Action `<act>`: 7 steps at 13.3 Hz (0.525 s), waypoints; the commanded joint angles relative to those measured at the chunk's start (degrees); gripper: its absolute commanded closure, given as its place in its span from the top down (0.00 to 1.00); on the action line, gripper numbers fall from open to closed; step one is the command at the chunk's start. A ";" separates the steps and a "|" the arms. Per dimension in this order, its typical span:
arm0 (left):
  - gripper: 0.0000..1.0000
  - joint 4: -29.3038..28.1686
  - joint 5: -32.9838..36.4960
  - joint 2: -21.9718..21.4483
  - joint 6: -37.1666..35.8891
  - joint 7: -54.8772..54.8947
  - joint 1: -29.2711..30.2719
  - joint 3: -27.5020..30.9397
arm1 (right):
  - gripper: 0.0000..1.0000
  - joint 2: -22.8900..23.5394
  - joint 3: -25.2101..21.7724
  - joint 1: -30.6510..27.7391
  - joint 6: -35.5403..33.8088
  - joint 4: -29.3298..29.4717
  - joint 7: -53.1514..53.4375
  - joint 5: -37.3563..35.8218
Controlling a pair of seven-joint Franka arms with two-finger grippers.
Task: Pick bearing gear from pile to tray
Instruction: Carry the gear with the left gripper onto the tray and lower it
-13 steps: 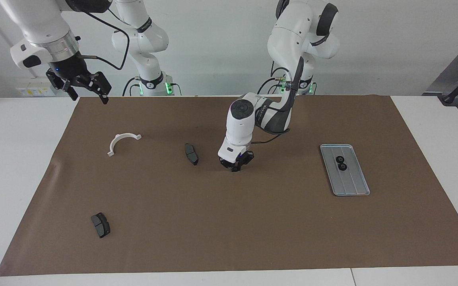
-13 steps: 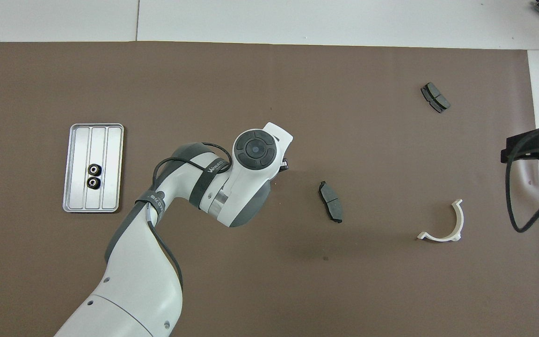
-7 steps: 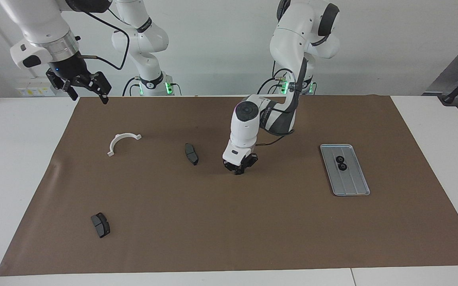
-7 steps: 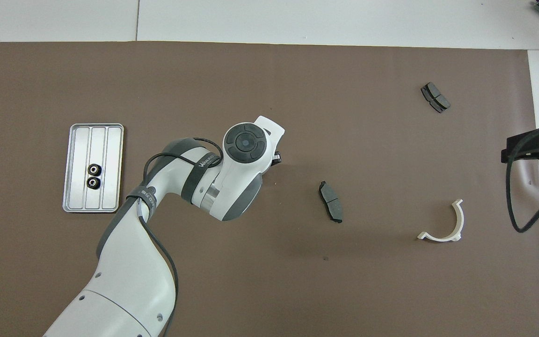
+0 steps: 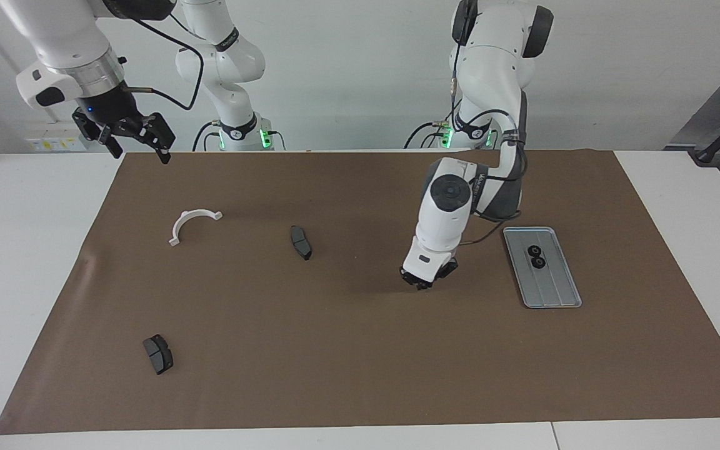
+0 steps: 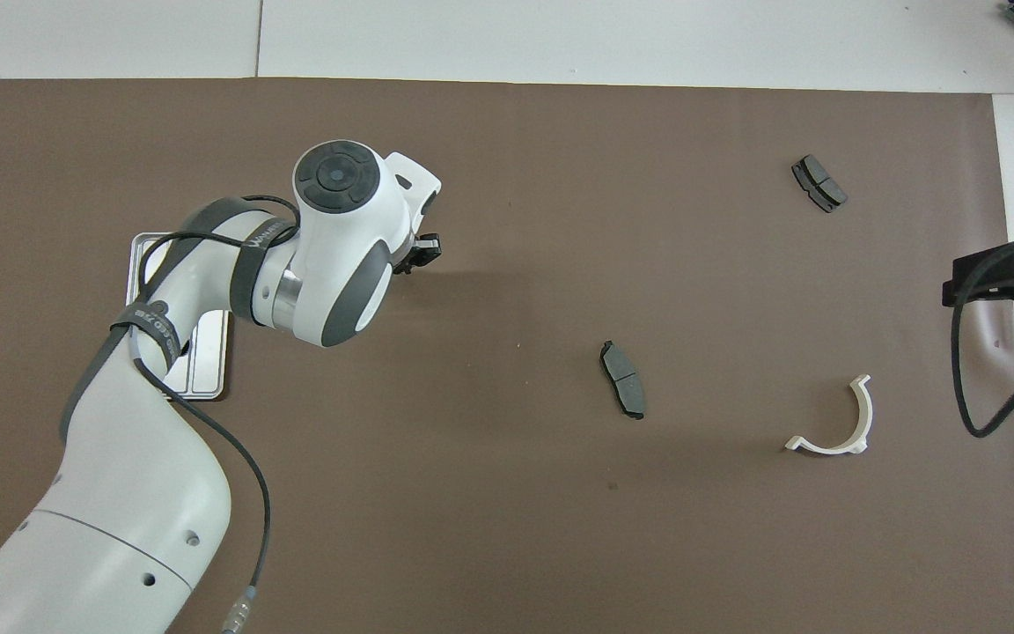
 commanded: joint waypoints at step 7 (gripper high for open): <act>0.00 -11.55 0.70 -9.59 -1.88 30.70 16.80 -0.58 | 1.00 -1.56 0.27 -0.76 -0.07 -1.69 -1.89 1.50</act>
